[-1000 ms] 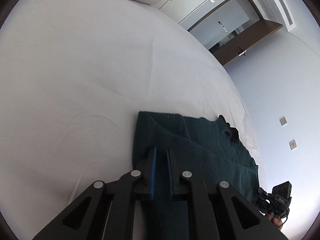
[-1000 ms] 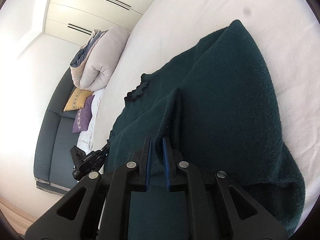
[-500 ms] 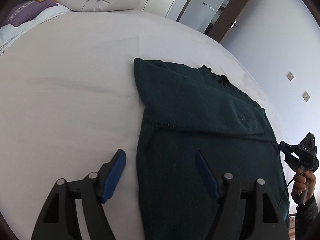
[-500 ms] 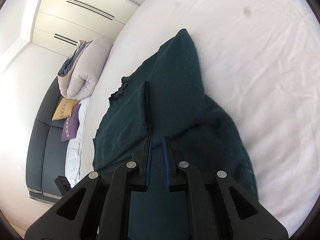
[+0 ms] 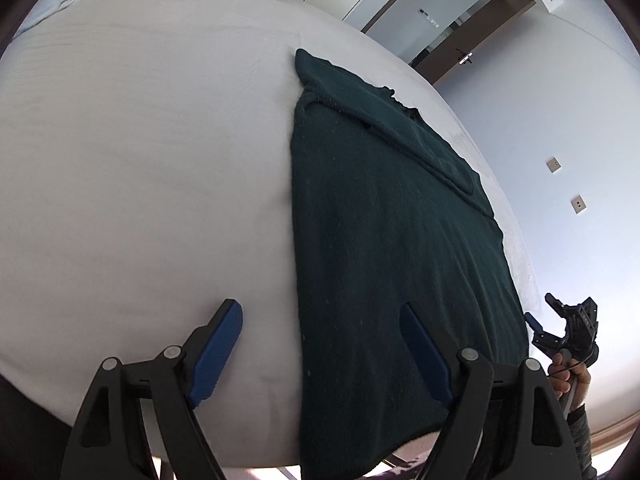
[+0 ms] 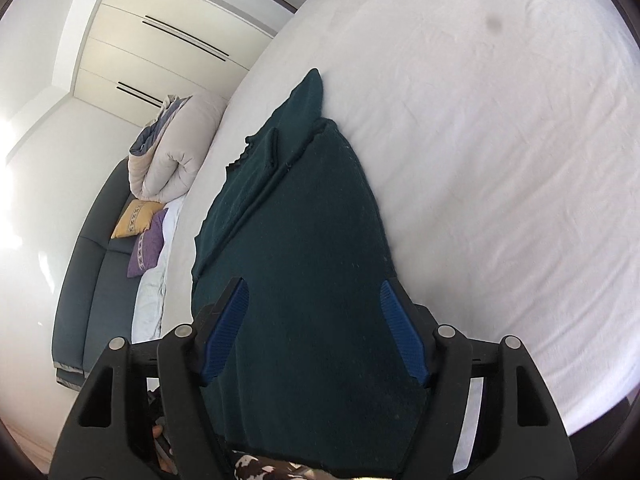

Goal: Fold small clothes

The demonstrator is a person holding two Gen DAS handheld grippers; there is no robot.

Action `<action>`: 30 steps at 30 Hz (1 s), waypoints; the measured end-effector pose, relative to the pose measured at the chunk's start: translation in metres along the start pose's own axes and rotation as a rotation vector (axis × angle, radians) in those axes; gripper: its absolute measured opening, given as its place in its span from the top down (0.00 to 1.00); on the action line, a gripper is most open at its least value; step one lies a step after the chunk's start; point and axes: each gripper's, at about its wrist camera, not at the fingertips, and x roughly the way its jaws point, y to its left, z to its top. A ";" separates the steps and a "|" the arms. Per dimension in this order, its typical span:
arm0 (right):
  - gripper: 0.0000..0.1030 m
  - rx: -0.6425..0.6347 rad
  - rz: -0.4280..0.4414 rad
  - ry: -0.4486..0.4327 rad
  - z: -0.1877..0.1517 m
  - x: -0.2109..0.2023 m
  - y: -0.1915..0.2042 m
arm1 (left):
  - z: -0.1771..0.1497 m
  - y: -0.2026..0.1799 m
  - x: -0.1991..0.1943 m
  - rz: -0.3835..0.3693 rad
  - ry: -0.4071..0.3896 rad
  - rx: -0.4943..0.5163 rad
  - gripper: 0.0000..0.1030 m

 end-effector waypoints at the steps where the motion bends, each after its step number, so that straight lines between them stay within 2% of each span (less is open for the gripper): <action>1: 0.33 0.006 -0.006 0.006 -0.007 -0.005 -0.005 | -0.004 0.001 -0.003 -0.010 0.012 -0.005 0.19; 9: 0.33 0.038 -0.015 -0.004 -0.033 -0.031 -0.023 | -0.018 0.009 -0.008 -0.110 0.104 -0.061 0.21; 13: 0.33 0.032 -0.017 0.001 -0.031 -0.027 -0.019 | -0.021 0.009 -0.006 -0.141 0.150 -0.070 0.21; 20: 0.33 0.032 -0.014 0.002 -0.030 -0.023 -0.016 | -0.023 0.014 0.004 -0.257 0.190 -0.133 0.22; 25: 0.33 0.030 -0.007 0.007 -0.029 -0.023 -0.014 | -0.026 0.018 0.011 -0.260 0.210 -0.166 0.47; 27: 0.33 0.030 -0.004 0.009 -0.029 -0.024 -0.014 | -0.026 0.028 0.012 -0.255 0.211 -0.208 0.70; 29: 0.33 0.026 -0.003 0.009 -0.030 -0.026 -0.013 | -0.026 0.035 0.013 -0.245 0.220 -0.232 0.83; 30: 0.33 0.024 -0.003 0.010 -0.030 -0.027 -0.012 | -0.027 0.036 0.014 -0.245 0.223 -0.234 0.85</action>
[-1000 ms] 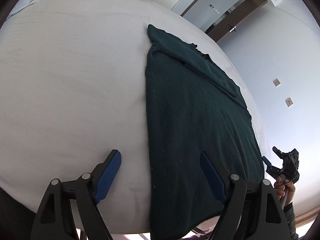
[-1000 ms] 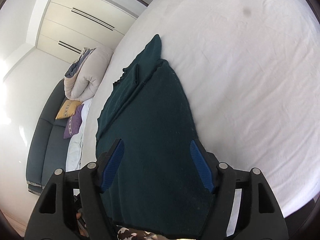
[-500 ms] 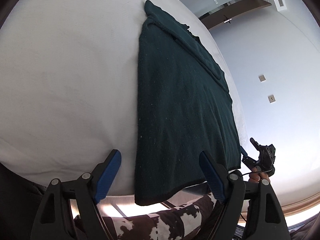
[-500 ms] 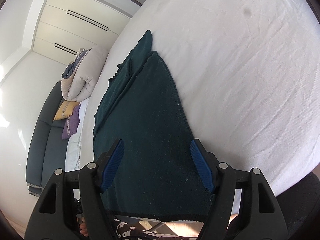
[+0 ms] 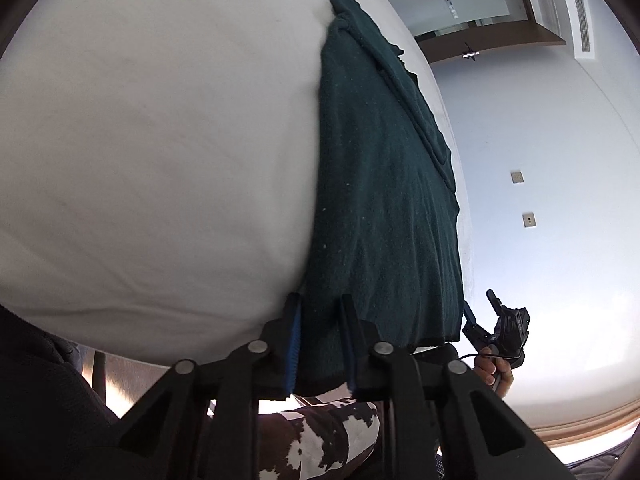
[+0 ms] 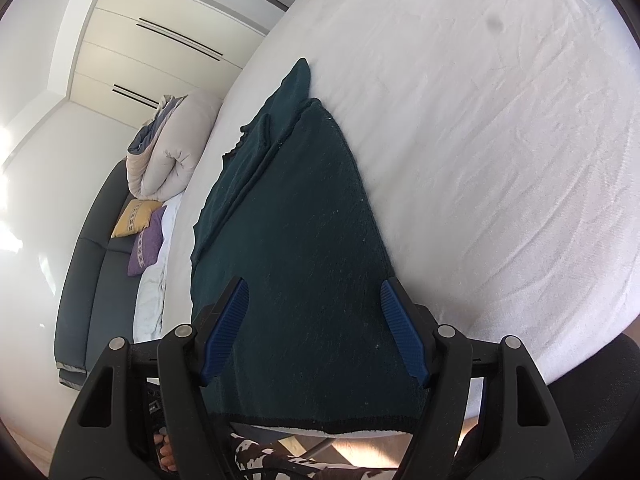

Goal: Fold small clothes

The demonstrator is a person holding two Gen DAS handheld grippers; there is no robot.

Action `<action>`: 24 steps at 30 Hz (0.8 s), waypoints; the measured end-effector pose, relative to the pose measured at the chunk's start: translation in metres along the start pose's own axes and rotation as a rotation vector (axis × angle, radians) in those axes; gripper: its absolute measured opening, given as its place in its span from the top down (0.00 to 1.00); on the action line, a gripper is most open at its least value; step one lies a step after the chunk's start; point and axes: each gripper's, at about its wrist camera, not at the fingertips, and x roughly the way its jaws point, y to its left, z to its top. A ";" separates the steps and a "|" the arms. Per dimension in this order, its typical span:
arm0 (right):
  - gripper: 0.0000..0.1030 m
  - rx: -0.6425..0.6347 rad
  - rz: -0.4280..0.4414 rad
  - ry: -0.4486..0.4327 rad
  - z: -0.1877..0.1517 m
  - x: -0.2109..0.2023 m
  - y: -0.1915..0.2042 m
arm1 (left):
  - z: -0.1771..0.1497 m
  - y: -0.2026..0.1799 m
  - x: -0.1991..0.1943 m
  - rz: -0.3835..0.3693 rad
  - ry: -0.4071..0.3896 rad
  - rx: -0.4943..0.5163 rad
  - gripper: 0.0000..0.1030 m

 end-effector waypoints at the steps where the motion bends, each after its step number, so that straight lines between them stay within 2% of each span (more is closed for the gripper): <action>1: 0.33 -0.001 -0.001 0.002 -0.001 -0.002 0.000 | 0.000 -0.001 0.001 -0.001 0.004 0.003 0.85; 4: 0.33 -0.013 -0.008 0.009 -0.001 -0.006 0.001 | 0.000 -0.006 0.006 0.017 0.010 0.020 0.85; 6: 0.33 -0.024 -0.014 0.013 -0.002 -0.010 0.002 | 0.002 -0.008 0.008 0.003 0.011 0.017 0.72; 8: 0.33 -0.035 -0.026 0.017 -0.002 -0.014 0.002 | 0.003 -0.010 0.009 -0.024 0.009 0.017 0.65; 11: 0.33 -0.050 -0.066 0.025 -0.003 -0.021 0.001 | 0.003 -0.021 0.013 0.022 0.013 0.060 0.65; 13: 0.33 -0.058 -0.101 0.036 -0.004 -0.025 -0.001 | 0.002 -0.026 0.016 0.045 0.017 0.081 0.69; 14: 0.33 -0.064 -0.110 0.040 -0.005 -0.027 -0.001 | 0.002 -0.027 0.017 0.065 0.022 0.092 0.85; 15: 0.33 -0.071 -0.114 0.045 -0.006 -0.029 -0.002 | 0.002 -0.028 0.020 0.078 0.032 0.094 0.93; 19: 0.33 -0.105 -0.189 0.101 -0.009 -0.027 -0.003 | 0.002 -0.035 0.021 0.099 0.019 0.114 0.93; 24: 0.33 -0.101 -0.248 0.180 -0.011 -0.012 -0.012 | 0.000 -0.040 0.005 0.090 -0.007 0.141 0.94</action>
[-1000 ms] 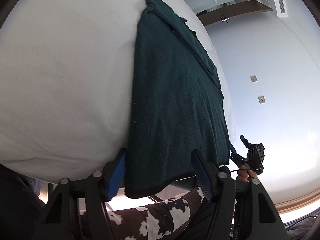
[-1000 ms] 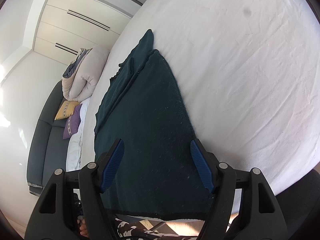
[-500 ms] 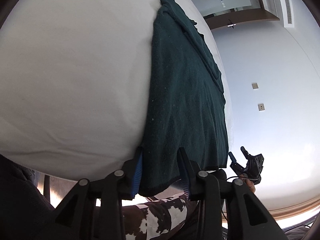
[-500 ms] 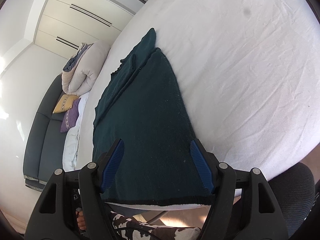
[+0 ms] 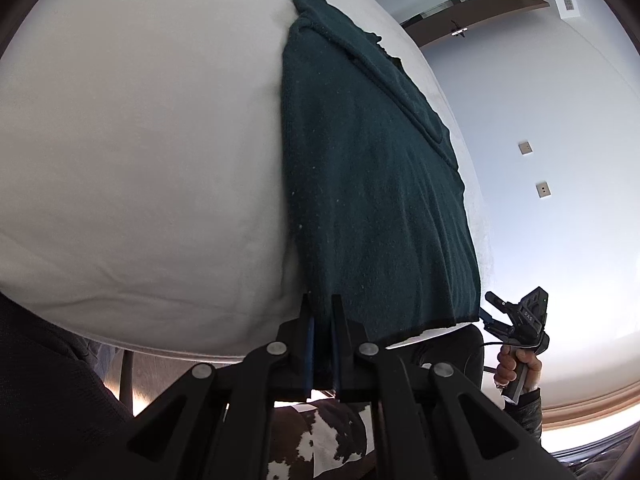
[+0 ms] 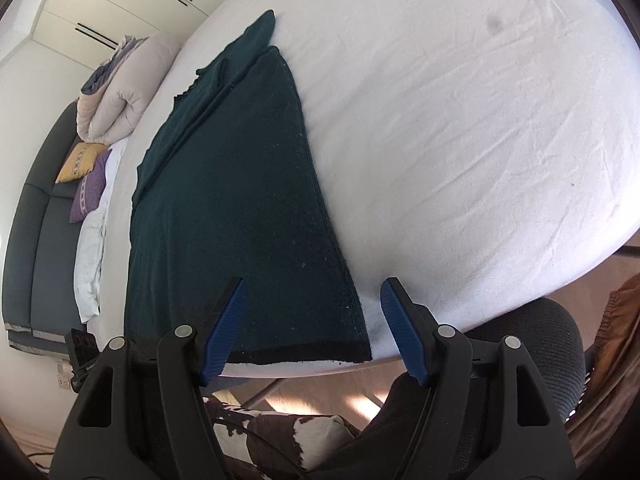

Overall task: Fold small clothes
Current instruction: 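Grasp the sweater hem with both grippers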

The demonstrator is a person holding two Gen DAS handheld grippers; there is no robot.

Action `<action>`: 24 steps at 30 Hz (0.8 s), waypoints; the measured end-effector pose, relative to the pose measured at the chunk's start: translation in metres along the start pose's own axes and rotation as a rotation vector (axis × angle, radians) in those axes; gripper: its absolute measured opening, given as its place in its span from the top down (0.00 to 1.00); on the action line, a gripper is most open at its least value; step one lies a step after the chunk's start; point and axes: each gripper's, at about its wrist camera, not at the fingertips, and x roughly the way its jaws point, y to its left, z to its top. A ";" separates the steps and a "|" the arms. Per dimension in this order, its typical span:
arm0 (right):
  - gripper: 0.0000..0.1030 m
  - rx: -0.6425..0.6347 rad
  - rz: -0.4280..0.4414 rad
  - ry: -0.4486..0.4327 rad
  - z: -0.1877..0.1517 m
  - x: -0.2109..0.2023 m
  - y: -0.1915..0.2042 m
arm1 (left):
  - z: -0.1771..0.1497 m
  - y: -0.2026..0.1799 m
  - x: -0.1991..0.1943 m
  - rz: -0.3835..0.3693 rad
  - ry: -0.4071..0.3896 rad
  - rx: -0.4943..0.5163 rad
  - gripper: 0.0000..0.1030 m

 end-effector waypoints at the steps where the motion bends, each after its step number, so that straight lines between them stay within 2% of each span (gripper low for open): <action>1: 0.33 -0.004 -0.008 0.008 0.000 0.003 0.000 | 0.000 0.000 -0.003 0.001 -0.005 0.006 0.94; 4: 0.35 -0.032 -0.036 0.029 0.000 0.007 0.003 | -0.001 -0.001 -0.013 -0.001 -0.018 0.015 0.94; 5: 0.40 -0.042 -0.039 0.041 0.000 0.009 0.005 | -0.002 0.000 -0.015 -0.003 -0.022 0.017 0.94; 6: 0.54 -0.052 -0.046 0.058 -0.001 0.011 0.006 | -0.002 0.000 -0.016 -0.004 -0.024 0.017 0.94; 8: 0.72 -0.060 -0.065 0.086 -0.004 0.014 0.006 | -0.002 -0.001 -0.018 -0.011 -0.027 0.018 0.94; 10: 0.81 -0.046 -0.065 0.089 -0.007 0.013 0.001 | -0.002 -0.001 -0.020 -0.018 -0.029 0.021 0.94; 11: 0.89 -0.037 -0.061 0.088 -0.008 0.012 -0.002 | -0.002 -0.001 -0.021 -0.018 -0.031 0.022 0.94; 15: 0.93 -0.021 -0.034 0.077 -0.018 0.003 -0.008 | 0.000 0.003 -0.031 -0.015 -0.047 0.024 0.95; 24: 0.95 -0.066 0.001 0.055 -0.036 -0.023 0.008 | -0.007 0.005 -0.038 -0.029 -0.049 0.030 0.95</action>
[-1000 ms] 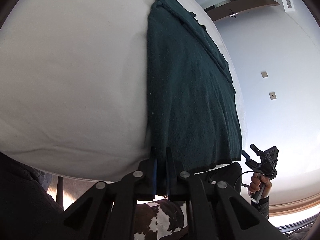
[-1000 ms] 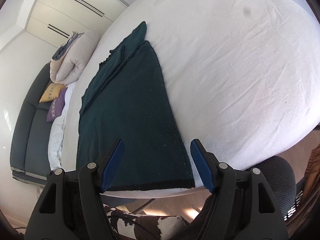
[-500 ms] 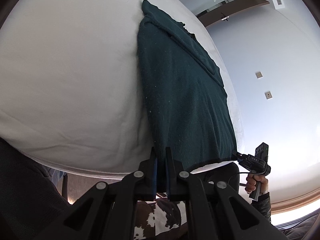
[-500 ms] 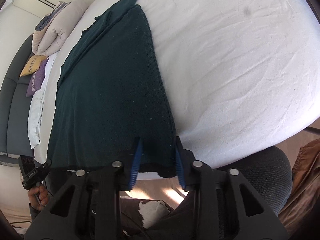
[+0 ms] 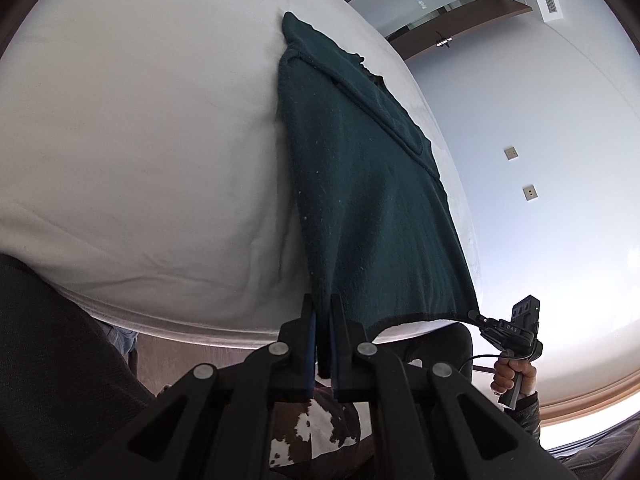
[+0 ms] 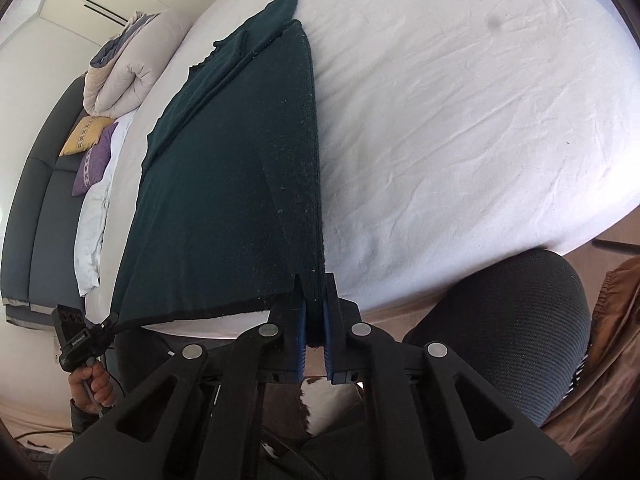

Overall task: Fold small clothes
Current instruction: 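Grasp the sweater hem with both grippers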

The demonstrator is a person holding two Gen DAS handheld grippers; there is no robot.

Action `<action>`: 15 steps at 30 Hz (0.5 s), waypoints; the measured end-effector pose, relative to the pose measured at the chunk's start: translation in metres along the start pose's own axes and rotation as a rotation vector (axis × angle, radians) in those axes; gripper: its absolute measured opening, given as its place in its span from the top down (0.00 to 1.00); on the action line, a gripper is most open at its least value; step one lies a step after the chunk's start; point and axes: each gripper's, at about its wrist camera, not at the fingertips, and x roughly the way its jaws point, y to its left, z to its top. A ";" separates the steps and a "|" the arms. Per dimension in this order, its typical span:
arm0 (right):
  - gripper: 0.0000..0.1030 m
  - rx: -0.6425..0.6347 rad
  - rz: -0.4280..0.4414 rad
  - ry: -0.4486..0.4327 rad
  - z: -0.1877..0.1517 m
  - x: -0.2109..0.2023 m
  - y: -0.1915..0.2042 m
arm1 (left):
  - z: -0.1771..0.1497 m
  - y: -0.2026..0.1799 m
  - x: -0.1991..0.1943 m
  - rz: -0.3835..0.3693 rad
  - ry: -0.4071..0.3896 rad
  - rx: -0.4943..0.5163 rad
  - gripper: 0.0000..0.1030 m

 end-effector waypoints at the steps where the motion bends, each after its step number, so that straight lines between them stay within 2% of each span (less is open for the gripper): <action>1: 0.95 -0.001 -0.006 0.001 0.000 -0.001 -0.001 | 0.000 0.002 0.000 0.002 0.000 -0.002 0.95; 6: 0.95 0.072 -0.002 0.010 0.001 0.006 -0.025 | 0.001 0.007 -0.005 -0.031 -0.015 -0.029 0.95; 10: 0.95 0.102 0.075 -0.019 0.007 -0.004 -0.026 | 0.005 -0.003 -0.014 -0.086 -0.041 -0.023 0.95; 12: 0.95 0.105 0.124 -0.027 0.009 -0.011 -0.025 | 0.005 -0.005 -0.015 -0.091 -0.044 -0.013 0.95; 15: 0.95 0.108 0.148 -0.030 0.013 -0.013 -0.019 | 0.001 0.001 -0.008 -0.079 -0.026 -0.029 0.95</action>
